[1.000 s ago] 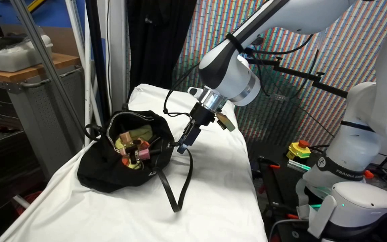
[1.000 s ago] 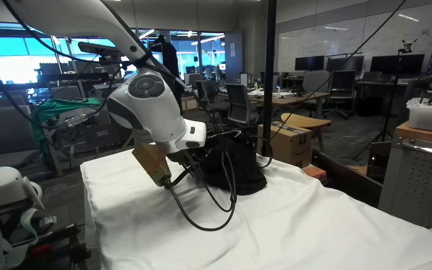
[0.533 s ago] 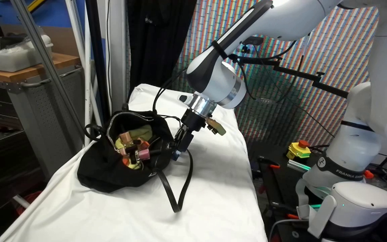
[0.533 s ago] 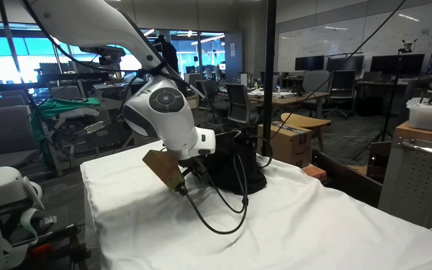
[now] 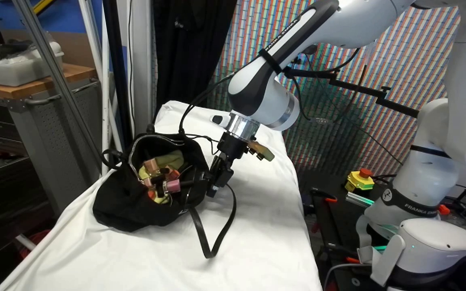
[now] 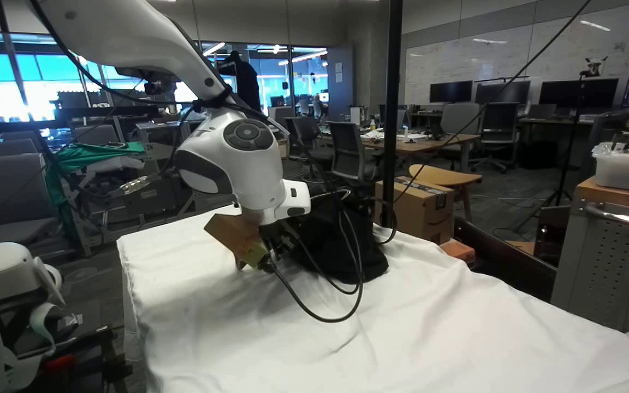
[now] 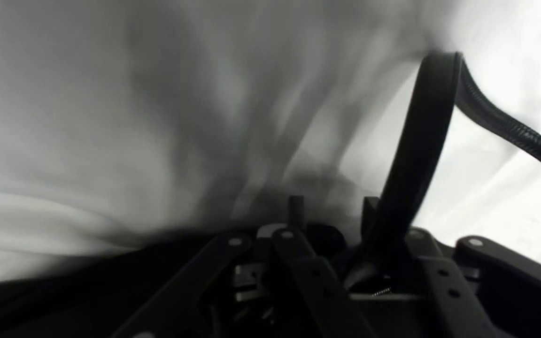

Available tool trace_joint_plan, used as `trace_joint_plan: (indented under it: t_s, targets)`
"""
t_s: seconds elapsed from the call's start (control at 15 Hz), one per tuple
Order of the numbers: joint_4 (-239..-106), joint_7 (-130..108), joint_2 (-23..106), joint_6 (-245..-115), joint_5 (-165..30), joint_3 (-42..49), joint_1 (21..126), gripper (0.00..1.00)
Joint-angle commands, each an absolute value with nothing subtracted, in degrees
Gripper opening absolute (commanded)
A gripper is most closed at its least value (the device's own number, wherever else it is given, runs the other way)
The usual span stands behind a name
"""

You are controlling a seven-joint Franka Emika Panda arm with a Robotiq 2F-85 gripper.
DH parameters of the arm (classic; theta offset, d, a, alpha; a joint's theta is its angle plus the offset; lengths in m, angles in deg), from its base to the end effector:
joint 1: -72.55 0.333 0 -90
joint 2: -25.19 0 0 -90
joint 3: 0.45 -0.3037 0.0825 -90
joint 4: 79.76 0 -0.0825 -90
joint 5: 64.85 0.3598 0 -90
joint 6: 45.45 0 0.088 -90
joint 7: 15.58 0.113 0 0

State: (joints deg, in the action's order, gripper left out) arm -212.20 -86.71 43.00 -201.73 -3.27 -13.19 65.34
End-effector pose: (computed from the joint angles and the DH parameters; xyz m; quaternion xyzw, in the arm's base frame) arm 0.5060 0.0207 0.2150 -0.9510 -0.1628 -0.1699 0.2005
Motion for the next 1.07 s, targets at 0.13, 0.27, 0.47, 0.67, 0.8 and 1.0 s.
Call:
trace_joint_plan:
  t_s: [0.13,0.27,0.47,0.67,0.8,1.0]
  targets:
    - [-217.8,-74.03,33.8,-202.38,-13.41,-12.6,69.42,0.13]
    - [-218.07,-70.15,31.59,-201.7,-16.94,-12.61,70.11,0.15]
    - [-217.33,-65.41,29.09,-202.18,-20.44,-11.14,72.04,0.16]
    - [-215.57,-59.4,27.26,-201.15,-24.52,-9.64,72.72,0.16]
    - [-213.91,-55.0,26.41,-200.44,-27.42,-8.7,72.98,0.16]
    - [-210.36,-45.63,26.0,-200.52,-34.75,-7.25,73.29,0.15]
